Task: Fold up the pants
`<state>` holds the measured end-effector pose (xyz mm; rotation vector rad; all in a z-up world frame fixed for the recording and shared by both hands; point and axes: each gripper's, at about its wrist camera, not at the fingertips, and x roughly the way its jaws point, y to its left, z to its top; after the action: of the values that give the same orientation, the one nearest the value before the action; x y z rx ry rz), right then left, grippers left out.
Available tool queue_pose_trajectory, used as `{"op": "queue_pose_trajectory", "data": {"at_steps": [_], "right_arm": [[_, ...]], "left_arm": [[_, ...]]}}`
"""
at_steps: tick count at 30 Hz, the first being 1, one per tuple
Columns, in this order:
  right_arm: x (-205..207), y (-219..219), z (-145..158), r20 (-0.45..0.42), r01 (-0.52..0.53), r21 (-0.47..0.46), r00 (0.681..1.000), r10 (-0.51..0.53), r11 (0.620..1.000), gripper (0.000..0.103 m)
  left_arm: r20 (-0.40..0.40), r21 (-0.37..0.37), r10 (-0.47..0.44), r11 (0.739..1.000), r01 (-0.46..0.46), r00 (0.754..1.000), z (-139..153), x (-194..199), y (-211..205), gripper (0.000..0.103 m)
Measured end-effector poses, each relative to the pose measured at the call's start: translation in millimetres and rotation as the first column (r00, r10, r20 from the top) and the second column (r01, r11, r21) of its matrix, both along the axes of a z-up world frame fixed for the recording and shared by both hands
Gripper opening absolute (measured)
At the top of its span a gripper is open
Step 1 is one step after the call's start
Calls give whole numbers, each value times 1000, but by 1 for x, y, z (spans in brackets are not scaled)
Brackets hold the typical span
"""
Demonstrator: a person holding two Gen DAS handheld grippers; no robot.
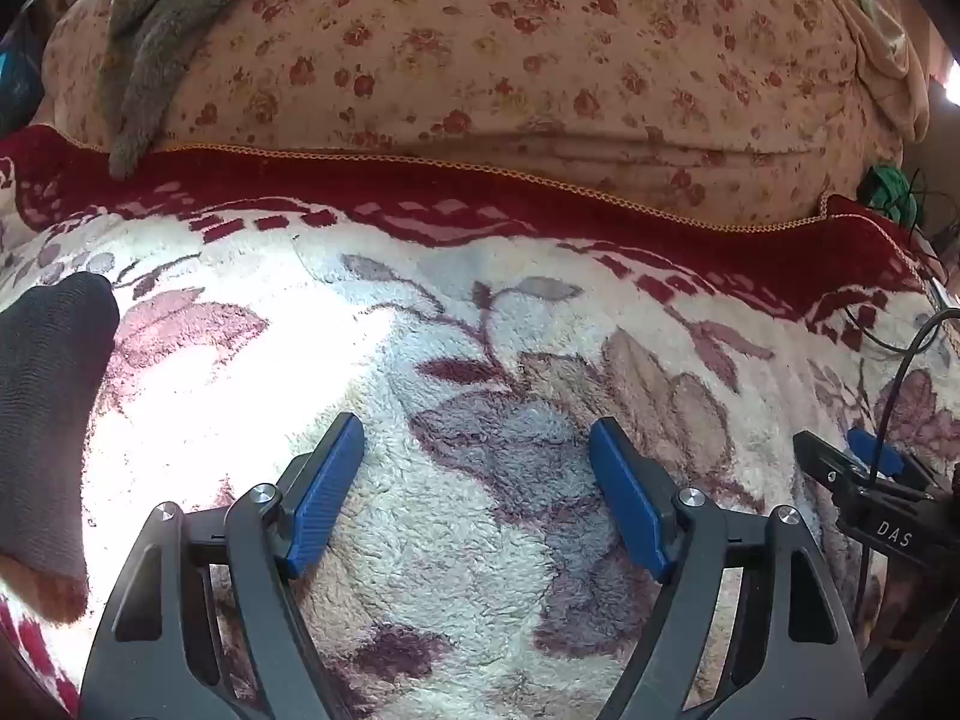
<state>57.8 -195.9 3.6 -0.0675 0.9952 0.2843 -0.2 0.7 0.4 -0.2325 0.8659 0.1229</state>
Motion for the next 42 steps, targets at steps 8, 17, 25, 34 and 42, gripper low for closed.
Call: {"op": "queue_pose_trajectory", "data": {"at_steps": [8,17,25,34,42], "right_arm": [[1,-23,2,0,-1,2,1000,1,1000,95],[1,-41,3,1,25,36,1000,-25,999,95],[1,-46,4,2,33,40,999,-33,999,95],[1,-49,4,5,44,40,999,-44,998,95],[3,-55,3,5,47,43,999,-47,998,95]], "left_arm": [[1,-1,0,1000,0,1000,0,0,0,78],[1,-2,0,1000,0,1000,0,0,0,78],[2,-1,0,1000,0,1000,0,0,0,78],[1,-4,0,1000,0,1000,2,0,1,78],[1,-3,0,1000,0,1000,0,1,2,78]]}}
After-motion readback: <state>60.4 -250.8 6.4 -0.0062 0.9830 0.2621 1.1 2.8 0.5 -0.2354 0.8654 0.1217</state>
